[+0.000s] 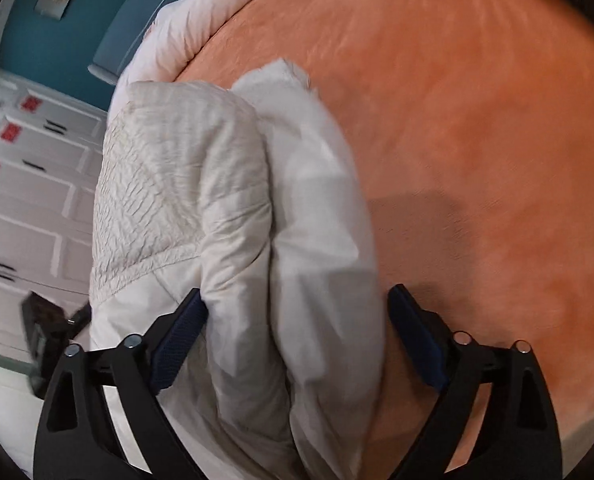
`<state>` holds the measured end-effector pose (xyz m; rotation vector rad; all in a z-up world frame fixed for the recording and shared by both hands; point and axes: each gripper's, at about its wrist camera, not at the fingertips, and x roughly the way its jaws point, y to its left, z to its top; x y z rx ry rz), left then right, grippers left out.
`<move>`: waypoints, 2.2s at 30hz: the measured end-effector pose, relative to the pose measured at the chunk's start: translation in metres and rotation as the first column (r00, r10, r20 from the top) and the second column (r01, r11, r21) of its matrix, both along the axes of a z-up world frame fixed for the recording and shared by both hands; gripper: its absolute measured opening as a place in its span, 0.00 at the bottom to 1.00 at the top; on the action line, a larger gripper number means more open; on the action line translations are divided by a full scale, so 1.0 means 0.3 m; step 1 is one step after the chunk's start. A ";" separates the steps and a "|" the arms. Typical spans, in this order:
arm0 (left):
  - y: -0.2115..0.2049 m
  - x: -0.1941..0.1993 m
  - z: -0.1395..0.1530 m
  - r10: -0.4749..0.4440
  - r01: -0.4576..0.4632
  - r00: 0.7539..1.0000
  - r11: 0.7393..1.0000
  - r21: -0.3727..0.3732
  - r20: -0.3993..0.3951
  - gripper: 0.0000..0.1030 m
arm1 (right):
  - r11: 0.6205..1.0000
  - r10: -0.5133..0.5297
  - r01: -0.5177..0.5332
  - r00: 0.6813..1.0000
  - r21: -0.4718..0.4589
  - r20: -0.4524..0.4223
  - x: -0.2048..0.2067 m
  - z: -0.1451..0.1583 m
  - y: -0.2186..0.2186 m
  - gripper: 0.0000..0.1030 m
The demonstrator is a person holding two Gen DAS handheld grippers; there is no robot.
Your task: Fold large clothes
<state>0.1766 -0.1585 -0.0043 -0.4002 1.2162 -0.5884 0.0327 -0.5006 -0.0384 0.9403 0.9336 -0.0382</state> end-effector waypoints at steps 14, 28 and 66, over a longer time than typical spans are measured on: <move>-0.035 0.150 -0.126 -0.131 0.101 0.983 0.972 -0.211 -0.131 0.95 | 0.966 0.152 -0.177 0.978 0.188 0.139 0.175 -0.089 -0.054 0.72; 0.019 -0.104 0.337 -0.198 0.246 0.959 0.937 -0.247 0.203 0.77 | 0.985 0.097 -0.148 0.904 0.089 0.417 -0.150 0.345 0.095 0.26; 0.776 0.254 0.256 0.064 -0.235 0.877 0.921 0.310 0.476 0.74 | 0.989 0.065 -0.035 0.975 -0.146 0.211 0.597 0.245 0.514 0.50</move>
